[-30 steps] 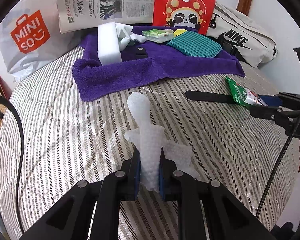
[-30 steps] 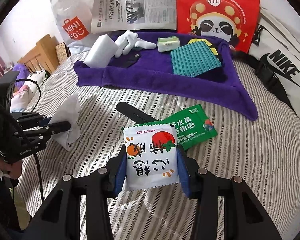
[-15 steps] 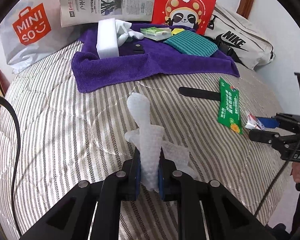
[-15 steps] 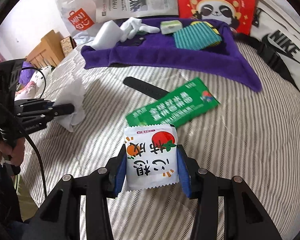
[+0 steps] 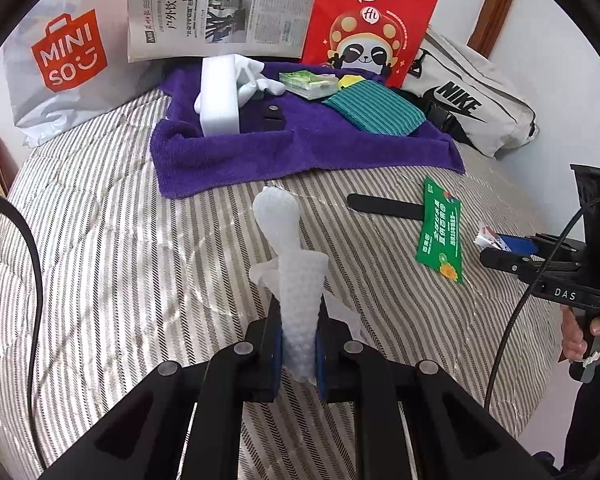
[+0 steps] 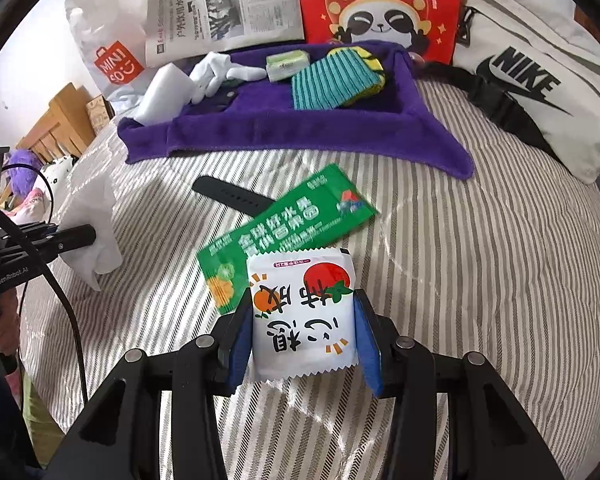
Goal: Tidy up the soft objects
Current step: 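Carry the packet onto the towel with the right tool while the left tool carries the wipe sheet there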
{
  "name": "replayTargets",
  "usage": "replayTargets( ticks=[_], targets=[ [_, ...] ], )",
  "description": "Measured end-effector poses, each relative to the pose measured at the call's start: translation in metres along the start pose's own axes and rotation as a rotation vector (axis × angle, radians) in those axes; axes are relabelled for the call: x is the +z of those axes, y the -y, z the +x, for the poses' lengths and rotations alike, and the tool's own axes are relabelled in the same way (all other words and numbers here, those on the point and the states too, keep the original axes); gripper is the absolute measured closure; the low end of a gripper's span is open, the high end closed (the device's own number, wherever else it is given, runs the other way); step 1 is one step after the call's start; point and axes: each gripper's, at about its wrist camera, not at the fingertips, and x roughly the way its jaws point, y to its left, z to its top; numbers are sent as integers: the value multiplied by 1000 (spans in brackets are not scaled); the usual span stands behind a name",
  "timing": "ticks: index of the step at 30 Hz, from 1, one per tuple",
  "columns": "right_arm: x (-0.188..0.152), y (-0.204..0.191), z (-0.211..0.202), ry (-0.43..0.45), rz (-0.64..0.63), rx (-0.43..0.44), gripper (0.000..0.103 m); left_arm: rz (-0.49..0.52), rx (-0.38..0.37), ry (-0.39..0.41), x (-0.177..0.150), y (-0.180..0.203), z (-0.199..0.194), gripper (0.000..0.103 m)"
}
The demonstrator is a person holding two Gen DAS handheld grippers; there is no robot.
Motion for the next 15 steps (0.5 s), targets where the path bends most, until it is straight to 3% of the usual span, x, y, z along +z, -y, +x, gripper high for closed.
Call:
replayTargets(
  ticks=[15],
  targets=[
    [69,-8,-13,106,-23,19,57,39,-2,56,50,4,-17,91]
  ],
)
